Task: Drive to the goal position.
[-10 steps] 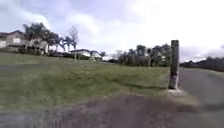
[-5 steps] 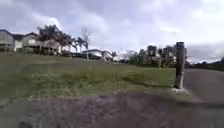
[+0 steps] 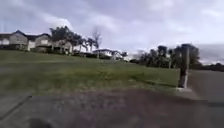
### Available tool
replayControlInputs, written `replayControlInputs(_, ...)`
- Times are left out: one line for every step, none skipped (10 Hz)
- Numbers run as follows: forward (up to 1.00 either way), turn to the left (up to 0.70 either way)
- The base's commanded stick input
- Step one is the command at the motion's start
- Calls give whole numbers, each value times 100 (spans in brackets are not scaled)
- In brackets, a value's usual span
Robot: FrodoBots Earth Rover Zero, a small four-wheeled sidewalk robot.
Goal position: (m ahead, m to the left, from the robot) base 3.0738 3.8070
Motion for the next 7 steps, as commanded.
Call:
replayControlInputs(70, 35)
replayControlInputs(70, 35)
replayControlInputs(70, 35)
replayControlInputs(70, 35)
replayControlInputs(70, 35)
replayControlInputs(70, 35)
replayControlInputs(70, 35)
